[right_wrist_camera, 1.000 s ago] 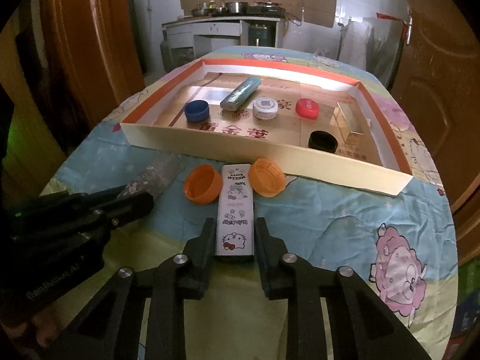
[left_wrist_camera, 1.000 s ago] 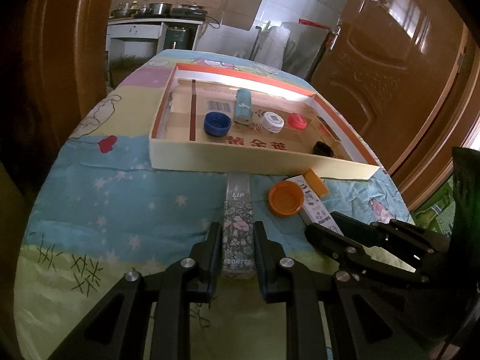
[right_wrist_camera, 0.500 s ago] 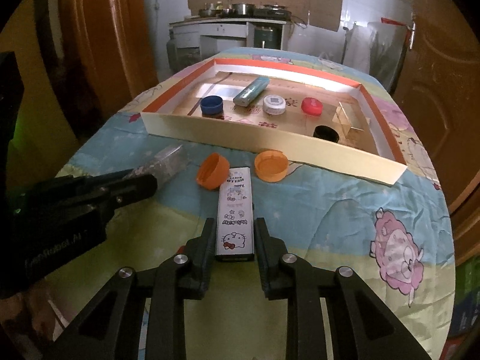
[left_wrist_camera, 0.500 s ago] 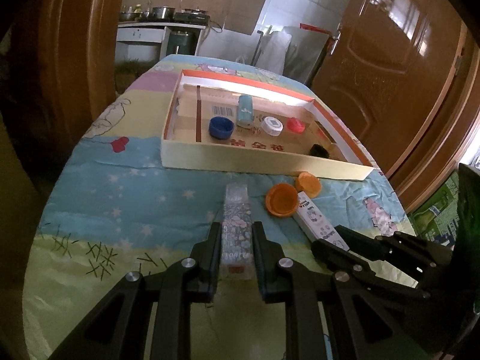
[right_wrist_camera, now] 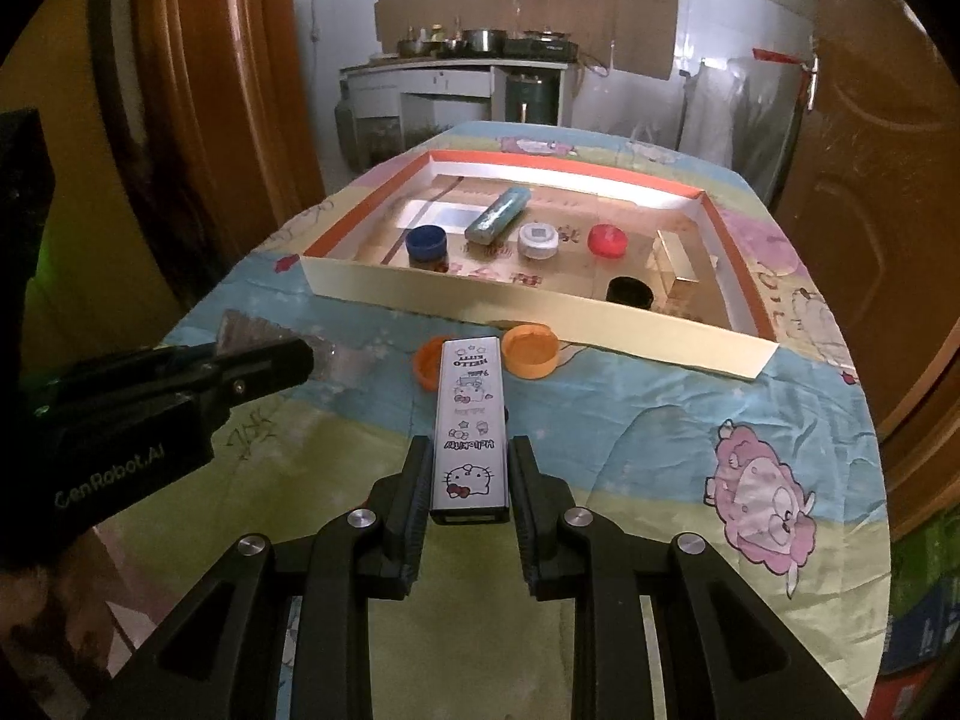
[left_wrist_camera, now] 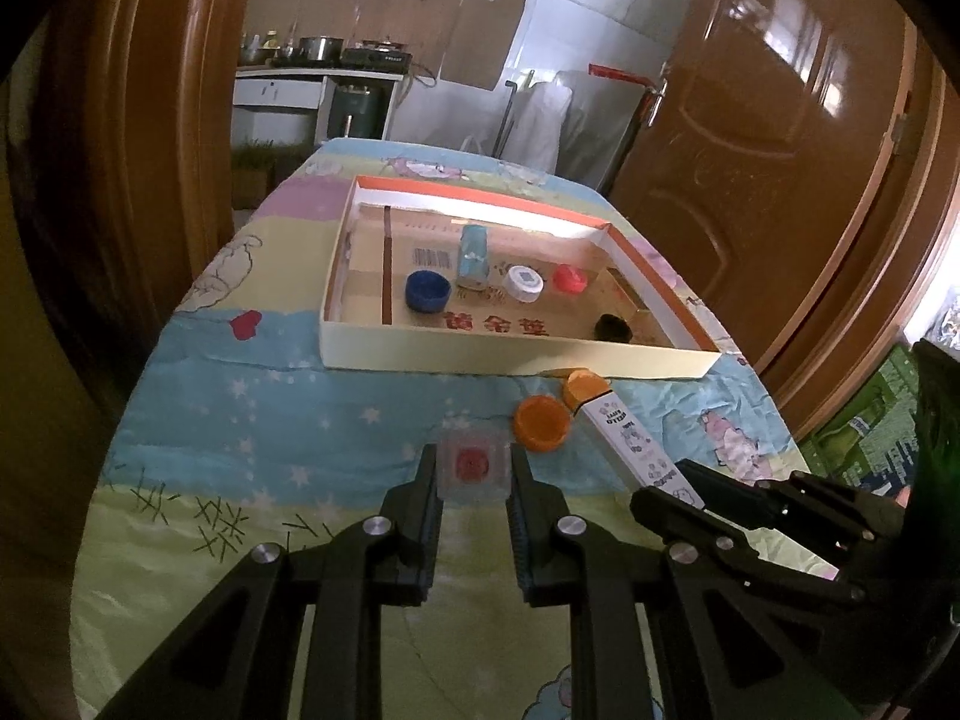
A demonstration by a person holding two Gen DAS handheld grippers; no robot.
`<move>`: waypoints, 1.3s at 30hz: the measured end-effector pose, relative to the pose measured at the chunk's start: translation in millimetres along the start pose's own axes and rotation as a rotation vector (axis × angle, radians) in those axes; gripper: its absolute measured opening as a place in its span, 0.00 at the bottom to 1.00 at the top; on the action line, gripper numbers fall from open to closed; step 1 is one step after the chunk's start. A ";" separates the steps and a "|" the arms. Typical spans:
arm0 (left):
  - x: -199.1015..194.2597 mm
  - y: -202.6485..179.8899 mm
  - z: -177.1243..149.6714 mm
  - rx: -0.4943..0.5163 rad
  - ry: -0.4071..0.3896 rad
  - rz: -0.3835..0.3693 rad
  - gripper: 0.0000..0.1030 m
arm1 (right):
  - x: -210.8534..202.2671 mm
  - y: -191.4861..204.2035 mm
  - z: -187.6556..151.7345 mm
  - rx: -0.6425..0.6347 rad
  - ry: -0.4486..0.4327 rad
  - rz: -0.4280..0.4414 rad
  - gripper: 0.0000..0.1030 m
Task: Organize rigid objects
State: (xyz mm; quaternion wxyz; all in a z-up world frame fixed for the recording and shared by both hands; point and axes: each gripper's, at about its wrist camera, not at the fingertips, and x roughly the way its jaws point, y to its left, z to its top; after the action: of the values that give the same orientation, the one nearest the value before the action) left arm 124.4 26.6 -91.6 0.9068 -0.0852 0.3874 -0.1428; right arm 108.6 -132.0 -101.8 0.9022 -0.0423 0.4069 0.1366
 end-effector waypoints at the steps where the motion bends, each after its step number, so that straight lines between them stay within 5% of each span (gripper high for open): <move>1: -1.0 -0.4 0.4 0.000 -0.002 0.000 0.20 | -1.8 -0.4 -0.2 0.002 -0.003 0.002 0.25; 39: -21.3 -13.9 31.3 0.043 -0.068 -0.028 0.20 | -31.9 -9.5 13.9 0.036 -0.078 0.003 0.25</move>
State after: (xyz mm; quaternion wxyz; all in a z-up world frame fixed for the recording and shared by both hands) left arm 130.4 21.8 -52.0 0.9189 -0.0759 0.3522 -0.1606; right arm 101.1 -145.3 -69.1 0.9178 -0.0202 0.3739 0.1320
